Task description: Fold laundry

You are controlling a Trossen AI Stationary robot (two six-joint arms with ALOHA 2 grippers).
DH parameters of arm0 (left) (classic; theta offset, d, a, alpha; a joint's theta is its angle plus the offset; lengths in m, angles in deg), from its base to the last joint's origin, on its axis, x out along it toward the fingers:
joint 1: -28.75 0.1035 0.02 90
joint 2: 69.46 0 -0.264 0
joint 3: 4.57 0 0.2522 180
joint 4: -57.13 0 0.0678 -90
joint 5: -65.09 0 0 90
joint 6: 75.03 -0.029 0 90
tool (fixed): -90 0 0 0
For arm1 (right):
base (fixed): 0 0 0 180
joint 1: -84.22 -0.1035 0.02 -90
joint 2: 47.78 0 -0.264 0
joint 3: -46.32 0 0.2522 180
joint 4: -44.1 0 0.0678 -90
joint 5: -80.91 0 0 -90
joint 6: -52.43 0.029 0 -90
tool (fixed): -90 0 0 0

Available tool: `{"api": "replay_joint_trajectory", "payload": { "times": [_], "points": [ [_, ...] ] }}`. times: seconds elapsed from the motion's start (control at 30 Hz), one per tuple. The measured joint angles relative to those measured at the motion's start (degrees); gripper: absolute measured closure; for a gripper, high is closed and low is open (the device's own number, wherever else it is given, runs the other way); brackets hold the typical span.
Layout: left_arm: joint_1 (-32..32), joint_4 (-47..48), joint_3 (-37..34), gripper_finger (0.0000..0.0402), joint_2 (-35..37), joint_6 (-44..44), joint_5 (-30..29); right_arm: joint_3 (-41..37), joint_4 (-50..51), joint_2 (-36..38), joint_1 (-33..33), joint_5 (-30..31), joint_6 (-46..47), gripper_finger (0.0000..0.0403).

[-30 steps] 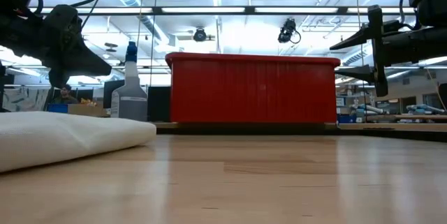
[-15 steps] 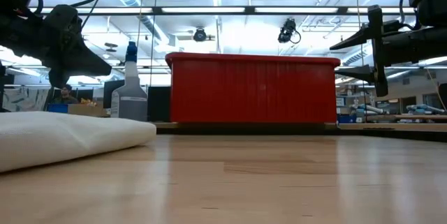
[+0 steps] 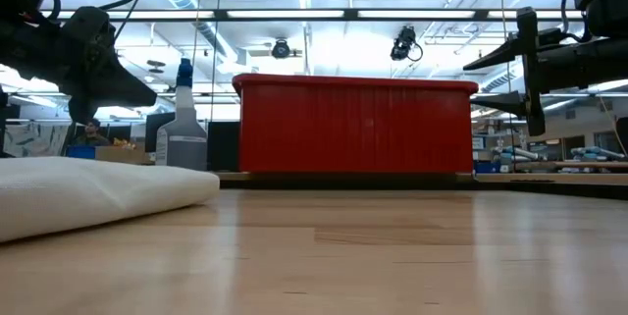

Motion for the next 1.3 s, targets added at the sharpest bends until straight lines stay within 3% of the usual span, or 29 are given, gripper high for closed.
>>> {"api": "replay_joint_trajectory", "payload": {
  "times": [0.43,0.6,0.7,0.87,1.17,1.3],
  "points": [
    [0.0,-0.5,0.0,0.0338,0.0,0.2,0.0,0.0,0.0,0.0,0.0,0.0,0.0,0.0133],
    [0.4,-11.0,0.0,0.0338,0.0,4.6,-4.7,0.0,-0.1,0.0,0.0,0.5,0.0,0.0133],
    [0.7,-22.3,0.0,0.0338,-0.1,12.9,-4.9,0.0,-2.4,0.0,0.0,6.4,3.1,0.0133],
    [0.9,-34.5,0.0,0.0338,-0.4,13.6,-4.9,0.0,-12.2,0.0,0.0,17.6,12.6,0.0133],
    [0.9,-39.6,0.0,0.0338,-0.4,13.5,-5.2,0.0,-18.0,0.0,0.0,19.5,12.2,0.0133],
    [1.7,-40.3,0.0,0.0338,-0.4,13.8,-9.0,0.0,-18.2,-0.1,0.0,22.0,13.4,0.0133]
  ]
}}
